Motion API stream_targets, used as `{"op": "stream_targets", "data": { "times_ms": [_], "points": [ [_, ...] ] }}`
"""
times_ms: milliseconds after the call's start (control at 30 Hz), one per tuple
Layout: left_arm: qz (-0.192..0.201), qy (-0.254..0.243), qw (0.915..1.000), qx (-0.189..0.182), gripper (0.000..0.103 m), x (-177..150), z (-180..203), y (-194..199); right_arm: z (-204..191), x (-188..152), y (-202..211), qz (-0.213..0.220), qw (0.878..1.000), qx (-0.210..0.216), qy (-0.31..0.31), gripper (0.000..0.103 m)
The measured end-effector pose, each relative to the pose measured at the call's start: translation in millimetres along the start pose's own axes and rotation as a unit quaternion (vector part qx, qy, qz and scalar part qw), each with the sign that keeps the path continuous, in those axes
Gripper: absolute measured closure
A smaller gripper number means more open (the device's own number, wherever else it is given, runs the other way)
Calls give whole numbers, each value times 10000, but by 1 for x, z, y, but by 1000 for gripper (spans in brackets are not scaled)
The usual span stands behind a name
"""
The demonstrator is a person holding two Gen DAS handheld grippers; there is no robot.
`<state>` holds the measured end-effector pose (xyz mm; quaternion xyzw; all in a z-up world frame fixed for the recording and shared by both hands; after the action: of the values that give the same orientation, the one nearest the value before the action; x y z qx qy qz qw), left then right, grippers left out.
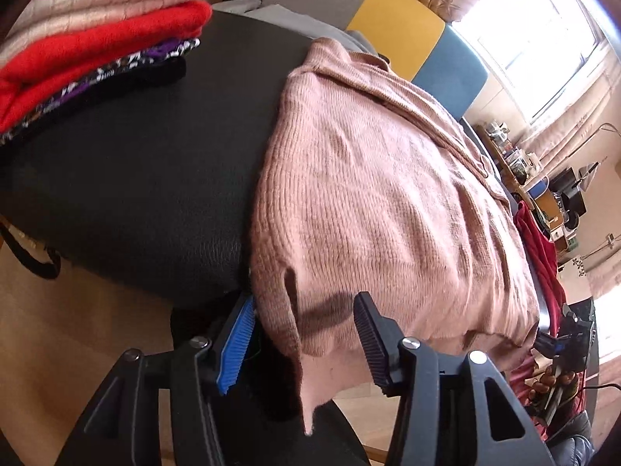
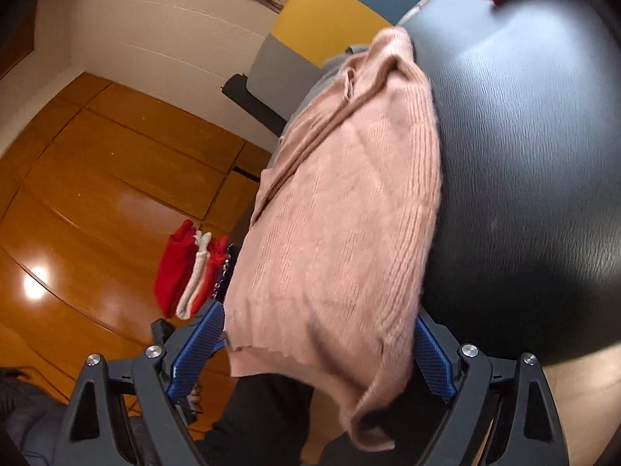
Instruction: Fold clothes
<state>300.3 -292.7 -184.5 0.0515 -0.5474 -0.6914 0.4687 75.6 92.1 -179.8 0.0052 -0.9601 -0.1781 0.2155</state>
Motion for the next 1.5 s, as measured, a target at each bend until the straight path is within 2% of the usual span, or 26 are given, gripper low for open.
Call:
{"op": "stream_targets", "data": {
  "times_ms": [67, 100, 133, 200, 367, 433, 500, 600, 667, 733, 800, 833, 867, 900, 1000, 1133, 1300, 1500],
  "points": [
    [20, 98, 9999, -31, 51, -1, -1, -1, -3, 1, -5, -36, 9994, -313, 114, 32],
    [9, 191, 9998, -90, 51, -1, -2, -1, -2, 1, -9, -93, 9987, -483, 119, 58],
    [-3, 283, 9995, -149, 51, -1, -4, -1, 0, 1, -14, -151, 9977, -653, 120, 80],
    [-31, 479, 9984, -315, 51, 1, -9, -3, 8, -1, -17, -139, 9971, -752, 7, 91],
    [-165, 321, 9992, -143, 49, 0, -2, -6, 14, -4, -19, -37, 9984, -540, -131, 91],
    [-318, 144, 9994, 59, 51, -2, 8, -8, 13, -6, -20, -65, 9984, -490, -260, 89],
    [-312, 40, 9994, 141, 53, -3, 13, -9, 9, -7, -19, -113, 9983, -508, -243, 87],
    [-367, 351, 9986, -167, 51, 0, 4, -10, 10, -9, -17, -125, 9985, -470, -240, 85],
    [-422, 326, 9983, -234, 52, 1, 3, -10, 12, -9, -15, -129, 9986, -445, -248, 85],
    [-454, 229, 9986, -140, 56, 0, 6, -11, 13, -9, -15, -140, 9986, -463, -215, 86],
    [-464, 171, 9988, -22, 71, 1, 5, -10, 10, -8, -12, -189, 9974, -694, -32, 95],
    [-460, 225, 9986, -105, 77, 0, 0, -9, 8, -8, -11, -229, 9963, -830, 88, 95],
    [-457, 279, 9984, -189, 89, 0, -4, -8, 5, -8, -9, -269, 9948, -965, 208, 94],
    [-455, 369, 9977, -331, 95, 0, -8, -7, 4, -7, -10, -299, 9941, -1009, 256, 93],
    [-394, 560, 9933, -934, 95, 3, -13, 1, -2, -6, -13, -366, 9932, -1052, 347, 93],
    [-187, 513, 9865, -1546, 94, 12, -10, 11, -11, -4, -19, -399, 9944, -904, 388, 93],
    [-169, 472, 9811, -1869, 95, 24, -9, 15, -13, 4, -19, -327, 9963, -740, 304, 93],
    [371, 463, 9696, -2372, 95, 77, 5, 26, -30, 33, -16, -58, 9982, -426, 407, 93]
  ]
}}
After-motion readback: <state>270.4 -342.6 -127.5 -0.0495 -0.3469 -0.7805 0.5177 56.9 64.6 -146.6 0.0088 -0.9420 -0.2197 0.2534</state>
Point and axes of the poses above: each gripper's, at about its wrist camera, not at the fingertips, and y roughly against the way its jaws point, z to its right, x to its top, the point moved 2 cm from there along -y, roughly the way its jaws point, and after that the axes turned 3 degrees about x, right-handed, at the moved point
